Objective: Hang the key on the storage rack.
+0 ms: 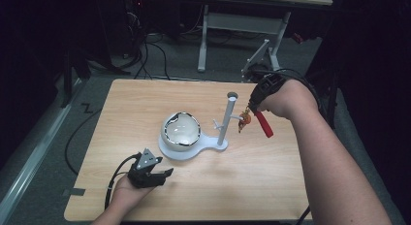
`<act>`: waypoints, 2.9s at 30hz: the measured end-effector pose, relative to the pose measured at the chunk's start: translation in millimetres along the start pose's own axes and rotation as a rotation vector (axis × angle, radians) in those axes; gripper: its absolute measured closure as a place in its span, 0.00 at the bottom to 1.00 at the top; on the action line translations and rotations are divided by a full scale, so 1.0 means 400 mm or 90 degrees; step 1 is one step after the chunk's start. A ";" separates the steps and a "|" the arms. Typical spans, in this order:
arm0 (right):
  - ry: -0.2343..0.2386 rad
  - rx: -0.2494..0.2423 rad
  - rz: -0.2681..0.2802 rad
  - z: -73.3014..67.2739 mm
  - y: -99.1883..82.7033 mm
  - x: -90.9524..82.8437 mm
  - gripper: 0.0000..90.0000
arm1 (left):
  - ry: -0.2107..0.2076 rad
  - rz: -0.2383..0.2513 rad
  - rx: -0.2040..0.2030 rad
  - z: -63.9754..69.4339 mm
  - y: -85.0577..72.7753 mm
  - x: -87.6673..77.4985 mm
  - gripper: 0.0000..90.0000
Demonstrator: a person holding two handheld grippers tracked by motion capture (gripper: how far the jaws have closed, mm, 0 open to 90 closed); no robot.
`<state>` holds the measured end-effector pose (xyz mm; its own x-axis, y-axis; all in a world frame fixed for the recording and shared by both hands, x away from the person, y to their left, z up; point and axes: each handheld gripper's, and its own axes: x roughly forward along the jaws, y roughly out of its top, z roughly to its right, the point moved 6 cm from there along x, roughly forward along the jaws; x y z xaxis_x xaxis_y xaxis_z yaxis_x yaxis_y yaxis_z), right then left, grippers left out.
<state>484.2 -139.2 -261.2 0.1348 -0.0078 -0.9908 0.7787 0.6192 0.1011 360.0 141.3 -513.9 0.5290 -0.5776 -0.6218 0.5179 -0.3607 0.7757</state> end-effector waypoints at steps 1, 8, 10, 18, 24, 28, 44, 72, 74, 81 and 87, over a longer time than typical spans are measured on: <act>0.000 0.000 0.000 0.000 0.000 0.000 0.83 | 0.000 0.000 0.000 0.000 0.000 0.000 0.43; -0.006 -0.007 0.002 -0.022 0.003 -0.010 0.83 | -0.003 0.002 0.001 0.003 0.001 -0.001 0.43; -0.007 -0.009 0.002 -0.025 0.003 -0.011 0.83 | -0.003 0.001 -0.001 0.002 0.001 -0.001 0.43; -0.011 -0.013 -0.004 -0.039 0.012 -0.002 0.83 | -0.004 0.000 0.004 0.007 0.001 0.002 0.43; -0.017 -0.014 -0.006 -0.048 0.024 0.007 0.83 | -0.005 0.001 0.002 0.003 0.002 0.000 0.43; -0.021 -0.014 0.000 -0.039 0.033 0.015 0.83 | -0.004 0.003 0.002 0.001 0.002 -0.003 0.43; -0.009 0.010 0.000 0.000 0.006 0.089 0.83 | 0.001 -0.004 0.010 -0.001 0.001 0.004 0.43; -0.050 0.104 0.114 0.077 -0.079 0.208 0.58 | 0.005 -0.003 0.000 0.000 -0.006 -0.001 0.43; -0.054 0.116 0.121 0.087 -0.100 0.236 0.57 | 0.002 -0.002 -0.003 -0.001 -0.007 0.001 0.44; -0.085 0.121 0.168 0.098 -0.178 0.327 0.53 | 0.003 -0.011 -0.001 0.001 -0.011 0.004 0.44; -0.084 0.145 0.231 0.085 -0.245 0.410 0.52 | 0.004 -0.018 -0.009 -0.005 -0.017 0.007 0.43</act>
<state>450.7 -227.9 -430.6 0.4904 0.0687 -0.8688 0.7790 0.4124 0.4723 359.3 143.8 -521.3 0.5179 -0.5631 -0.6440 0.5423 -0.3661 0.7562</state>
